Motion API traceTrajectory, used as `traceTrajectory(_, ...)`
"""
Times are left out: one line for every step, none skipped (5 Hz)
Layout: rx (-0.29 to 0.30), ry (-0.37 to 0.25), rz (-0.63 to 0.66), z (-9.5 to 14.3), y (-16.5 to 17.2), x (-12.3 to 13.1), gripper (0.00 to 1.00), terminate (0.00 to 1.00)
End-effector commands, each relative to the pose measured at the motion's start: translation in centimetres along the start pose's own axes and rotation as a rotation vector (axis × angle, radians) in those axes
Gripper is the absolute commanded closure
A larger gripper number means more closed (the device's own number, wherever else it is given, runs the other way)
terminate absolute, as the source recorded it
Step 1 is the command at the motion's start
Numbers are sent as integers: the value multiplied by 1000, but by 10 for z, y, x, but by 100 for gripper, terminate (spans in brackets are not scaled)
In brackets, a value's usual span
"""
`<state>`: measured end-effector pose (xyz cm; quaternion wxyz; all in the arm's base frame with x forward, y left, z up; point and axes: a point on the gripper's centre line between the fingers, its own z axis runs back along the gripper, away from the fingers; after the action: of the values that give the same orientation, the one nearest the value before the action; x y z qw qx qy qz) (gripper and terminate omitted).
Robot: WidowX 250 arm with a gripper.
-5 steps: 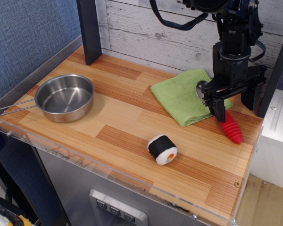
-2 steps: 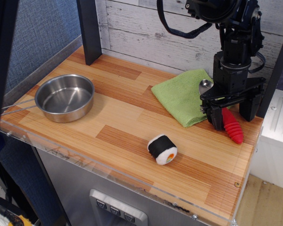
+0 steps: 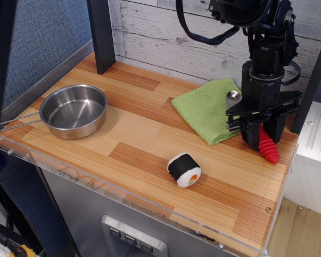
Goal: Set the spoon directly left of the sushi.
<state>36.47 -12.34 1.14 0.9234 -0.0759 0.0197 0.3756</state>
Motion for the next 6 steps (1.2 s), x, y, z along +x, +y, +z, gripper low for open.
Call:
traceTrajectory(-57,-33,-75,27,-17,-4,100,0)
traceTrajectory(-81,-17,-124,40,-26,-6,100,0)
traceTrajectory(-123,-29,-170,66,-40,-7,100,0)
traceTrajectory(-162,-68,-188,96,-45,-11,100,0)
traceTrajectory(-197,-79,-176,125,-31,-12,100,0)
traceTrajectory(-222,-83,-126,149,-4,-10,100,0)
